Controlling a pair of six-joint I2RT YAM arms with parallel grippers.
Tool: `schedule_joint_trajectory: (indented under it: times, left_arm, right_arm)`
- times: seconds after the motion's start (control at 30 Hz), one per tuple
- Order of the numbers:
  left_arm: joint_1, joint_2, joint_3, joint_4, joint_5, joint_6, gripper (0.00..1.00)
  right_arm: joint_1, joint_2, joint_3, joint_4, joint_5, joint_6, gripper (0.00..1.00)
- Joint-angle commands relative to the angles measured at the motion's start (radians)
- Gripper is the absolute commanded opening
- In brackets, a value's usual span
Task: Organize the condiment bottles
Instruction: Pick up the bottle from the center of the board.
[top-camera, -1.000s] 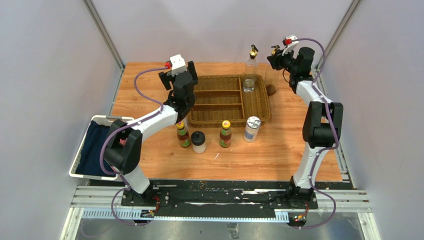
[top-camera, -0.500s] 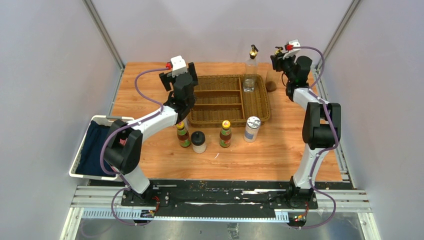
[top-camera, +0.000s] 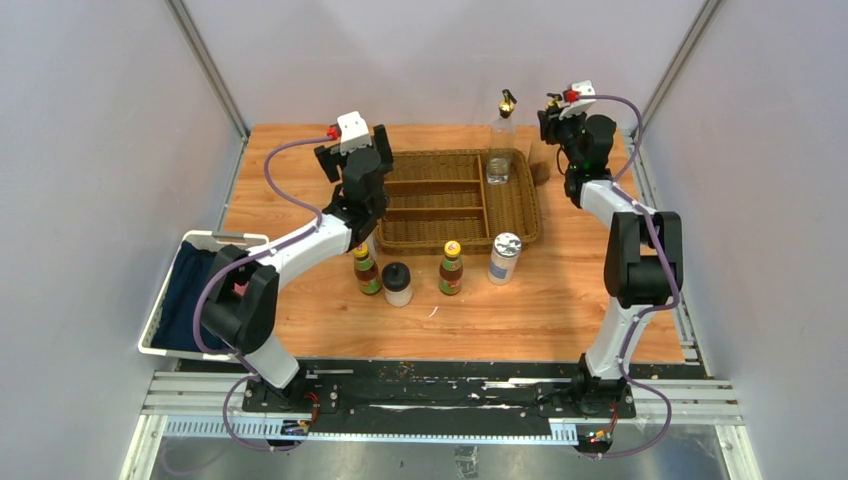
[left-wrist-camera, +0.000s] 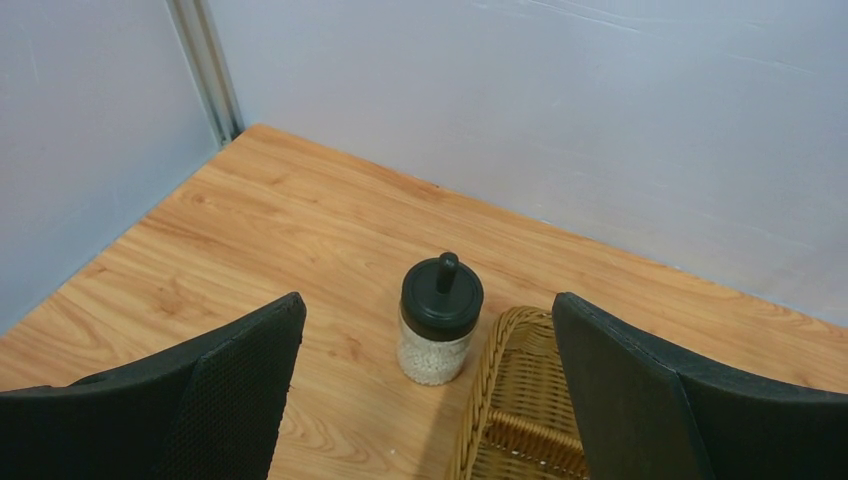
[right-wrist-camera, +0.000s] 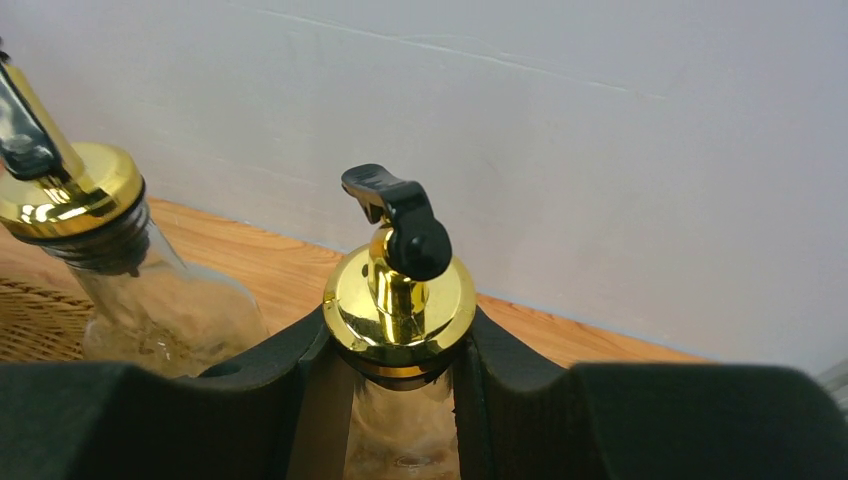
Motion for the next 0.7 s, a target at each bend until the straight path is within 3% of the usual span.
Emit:
schedule_joint_trajectory:
  times: [0.0, 0.67]
  left_arm:
    - [-0.009, -0.041, -0.023, 0.014, -0.006, 0.0, 1.0]
    - [-0.049, -0.109, -0.055, 0.01, 0.0, 0.033, 1.0]
  right_arm:
    - [0.021, -0.105, -0.011, 0.082, 0.028, 0.002, 0.0]
    - [0.03, -0.346, -0.139, 0.01, 0.157, -0.012, 0.0]
